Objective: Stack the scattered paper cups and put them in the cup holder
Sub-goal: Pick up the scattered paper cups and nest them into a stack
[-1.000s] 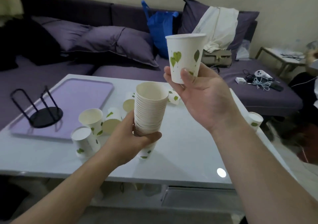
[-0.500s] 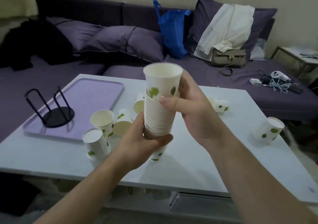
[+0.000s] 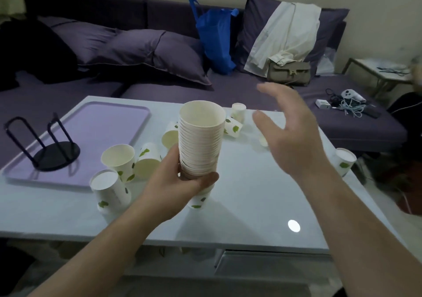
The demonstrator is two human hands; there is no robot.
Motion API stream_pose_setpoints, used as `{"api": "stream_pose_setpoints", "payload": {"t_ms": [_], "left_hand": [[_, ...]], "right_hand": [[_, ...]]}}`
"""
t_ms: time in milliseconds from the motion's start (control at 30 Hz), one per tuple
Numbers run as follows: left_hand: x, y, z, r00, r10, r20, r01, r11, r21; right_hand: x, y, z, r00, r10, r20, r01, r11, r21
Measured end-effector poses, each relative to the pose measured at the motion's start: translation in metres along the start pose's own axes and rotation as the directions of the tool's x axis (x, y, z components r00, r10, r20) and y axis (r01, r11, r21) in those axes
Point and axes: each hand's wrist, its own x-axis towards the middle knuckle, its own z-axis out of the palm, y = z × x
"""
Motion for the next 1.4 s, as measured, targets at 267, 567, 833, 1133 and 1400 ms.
{"api": "stream_pose_setpoints", "payload": {"t_ms": [267,567,833,1133,1400], "left_hand": [[0.006,0.005,0.016,1.000,-0.013,0.005,0.014,1.000,-0.017],[0.009,0.011,0.035,1.000,-0.018,0.023,0.019,1.000,-0.015],[0.006,0.014,0.046,0.999,-0.012,0.047,0.012,1.000,-0.004],[0.003,0.014,0.039,1.000,-0.020,0.019,0.020,1.000,-0.015],[-0.001,0.009,0.025,1.000,-0.013,-0.010,0.013,1.000,-0.011]], "right_hand": [[-0.025,0.146,-0.061,0.803,0.569,-0.178,-0.531,0.546,-0.648],[-0.039,0.180,-0.061,0.734,0.666,-0.132,-0.610,0.561,-0.559],[-0.038,0.168,-0.058,0.733,0.669,-0.128,-0.583,0.520,-0.625],[-0.008,0.087,-0.046,0.628,0.763,0.154,-0.531,0.276,0.801],[-0.008,0.013,-0.025,0.807,0.396,0.438,-0.418,-0.140,0.898]]}}
